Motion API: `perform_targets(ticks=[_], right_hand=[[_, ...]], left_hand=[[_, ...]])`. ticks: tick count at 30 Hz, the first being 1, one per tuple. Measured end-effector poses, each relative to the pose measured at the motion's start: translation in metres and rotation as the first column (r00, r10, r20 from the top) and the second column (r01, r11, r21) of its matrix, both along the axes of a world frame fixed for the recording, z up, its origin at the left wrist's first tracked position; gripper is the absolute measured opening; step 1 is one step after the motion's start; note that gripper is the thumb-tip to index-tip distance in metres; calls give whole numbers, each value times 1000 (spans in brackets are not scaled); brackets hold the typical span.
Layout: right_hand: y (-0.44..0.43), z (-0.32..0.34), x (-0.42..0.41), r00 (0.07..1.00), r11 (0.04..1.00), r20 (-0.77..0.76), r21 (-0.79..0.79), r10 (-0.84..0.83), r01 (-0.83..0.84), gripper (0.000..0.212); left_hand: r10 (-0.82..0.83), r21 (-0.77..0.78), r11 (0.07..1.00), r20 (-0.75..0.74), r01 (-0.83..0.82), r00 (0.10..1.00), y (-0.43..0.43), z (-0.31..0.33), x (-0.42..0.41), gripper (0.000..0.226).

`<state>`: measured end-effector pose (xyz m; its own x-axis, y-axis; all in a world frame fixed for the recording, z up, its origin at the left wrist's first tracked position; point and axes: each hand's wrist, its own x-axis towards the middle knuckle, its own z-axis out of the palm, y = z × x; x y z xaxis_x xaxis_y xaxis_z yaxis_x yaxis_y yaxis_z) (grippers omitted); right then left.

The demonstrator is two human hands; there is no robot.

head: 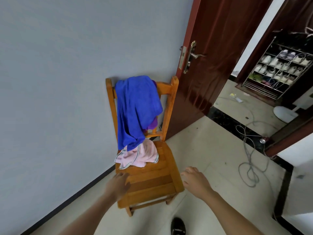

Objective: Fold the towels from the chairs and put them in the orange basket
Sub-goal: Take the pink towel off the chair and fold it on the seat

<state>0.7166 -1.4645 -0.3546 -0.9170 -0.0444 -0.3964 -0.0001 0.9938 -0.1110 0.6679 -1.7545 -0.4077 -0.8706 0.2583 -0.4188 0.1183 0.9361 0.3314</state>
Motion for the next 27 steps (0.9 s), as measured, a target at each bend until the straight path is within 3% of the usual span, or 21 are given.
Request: perform_targets(ticks=[6, 14, 27], right_hand=[[61, -7, -63, 996, 996, -34, -34, 86, -87, 40], [110, -36, -124, 973, 973, 87, -108, 215, -205, 37], [73, -102, -165, 868, 906, 269, -191, 418, -378, 37]], left_hand=[[182, -47, 982, -8, -182, 983, 56, -3, -30, 43], [389, 12, 921, 64, -390, 919, 137, -16, -19, 41], [593, -115, 804, 216, -583, 776, 109, -58, -35, 40]])
